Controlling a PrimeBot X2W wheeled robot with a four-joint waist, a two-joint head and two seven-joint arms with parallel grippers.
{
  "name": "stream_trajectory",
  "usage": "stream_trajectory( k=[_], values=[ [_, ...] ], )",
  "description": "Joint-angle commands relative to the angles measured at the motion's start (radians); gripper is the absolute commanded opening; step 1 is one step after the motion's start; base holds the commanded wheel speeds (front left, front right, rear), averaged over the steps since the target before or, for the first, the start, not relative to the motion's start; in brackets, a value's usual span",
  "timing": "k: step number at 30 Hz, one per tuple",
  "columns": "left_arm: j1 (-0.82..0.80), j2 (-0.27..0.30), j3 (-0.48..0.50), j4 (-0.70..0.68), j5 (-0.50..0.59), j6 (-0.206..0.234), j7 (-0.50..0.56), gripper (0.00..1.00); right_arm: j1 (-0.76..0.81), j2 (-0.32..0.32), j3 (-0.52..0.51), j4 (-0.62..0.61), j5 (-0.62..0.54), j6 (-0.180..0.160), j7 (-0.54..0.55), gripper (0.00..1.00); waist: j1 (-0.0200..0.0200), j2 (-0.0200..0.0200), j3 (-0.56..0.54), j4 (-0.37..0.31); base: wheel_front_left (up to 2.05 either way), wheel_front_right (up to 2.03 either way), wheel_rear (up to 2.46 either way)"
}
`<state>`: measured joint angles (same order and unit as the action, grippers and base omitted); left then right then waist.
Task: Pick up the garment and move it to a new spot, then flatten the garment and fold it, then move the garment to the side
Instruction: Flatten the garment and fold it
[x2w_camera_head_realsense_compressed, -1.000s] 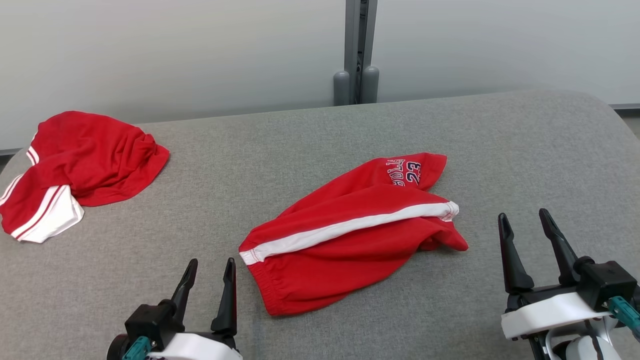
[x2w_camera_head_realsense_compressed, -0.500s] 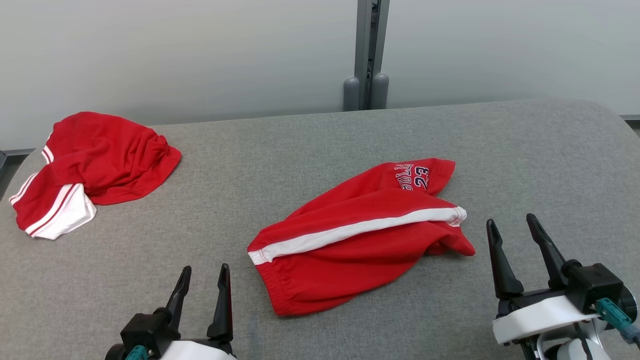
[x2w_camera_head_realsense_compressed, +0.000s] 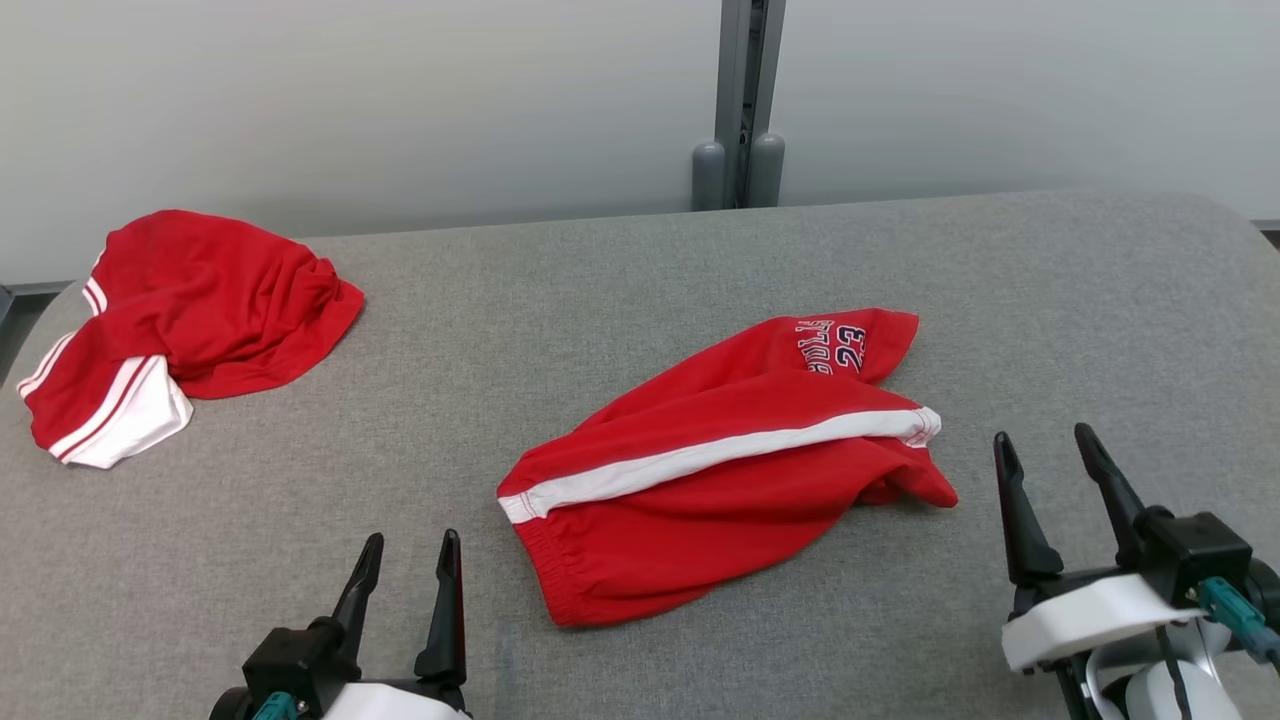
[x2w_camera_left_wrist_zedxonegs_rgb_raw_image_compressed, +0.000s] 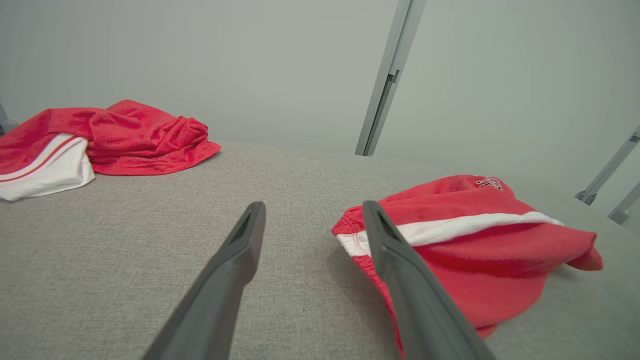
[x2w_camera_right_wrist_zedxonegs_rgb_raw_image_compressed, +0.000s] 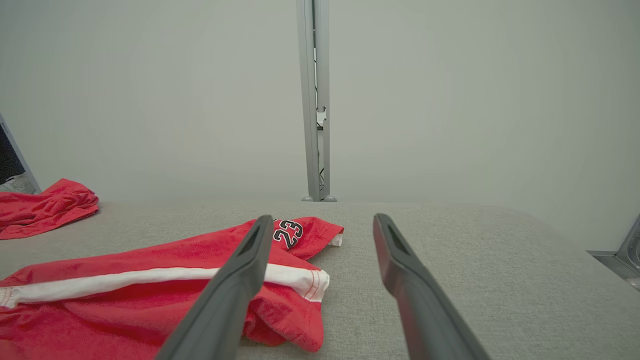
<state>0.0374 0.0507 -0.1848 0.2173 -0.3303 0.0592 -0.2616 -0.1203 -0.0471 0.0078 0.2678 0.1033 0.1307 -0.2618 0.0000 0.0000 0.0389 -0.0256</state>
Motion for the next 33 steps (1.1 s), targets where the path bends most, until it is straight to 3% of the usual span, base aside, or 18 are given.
stream_trajectory(
  k=[1, 9, 14, 21, 33],
  values=[
    [-0.010, 0.002, 0.000, -0.004, 0.010, -0.004, -0.005, 1.00, -0.027, -0.006, -0.013, 0.026, -0.020, 0.000, -0.005, 1.00, 0.0000, 0.0000, 0.009, 0.002, 0.00, 0.00, 0.00],
    [-0.037, 0.001, -0.021, -0.001, 0.007, -0.014, -0.005, 1.00, -0.174, -0.007, -0.052, 0.246, -0.085, 0.000, 0.017, 1.00, 0.0000, 0.0000, 0.049, 0.020, 0.00, 0.00, 0.00],
    [-0.057, 0.001, -0.036, 0.001, 0.003, -0.010, -0.005, 1.00, -0.287, -0.031, -0.042, 0.389, -0.044, 0.000, 0.069, 1.00, 0.0000, 0.0000, 0.079, 0.043, 0.00, 0.00, 0.00],
    [-0.073, 0.001, -0.050, 0.008, 0.003, -0.008, -0.005, 1.00, -0.409, -0.098, 0.108, 0.552, 0.144, 0.000, 0.208, 1.00, 0.0000, 0.0000, 0.109, 0.076, 0.00, 0.00, 0.00],
    [-0.073, 0.001, -0.058, 0.018, 0.011, -0.015, -0.005, 1.00, -0.447, -0.216, 0.380, 0.539, 0.464, 0.000, 0.363, 1.00, 0.0000, 0.0000, 0.111, 0.088, 0.00, 0.00, 0.00]
  ],
)
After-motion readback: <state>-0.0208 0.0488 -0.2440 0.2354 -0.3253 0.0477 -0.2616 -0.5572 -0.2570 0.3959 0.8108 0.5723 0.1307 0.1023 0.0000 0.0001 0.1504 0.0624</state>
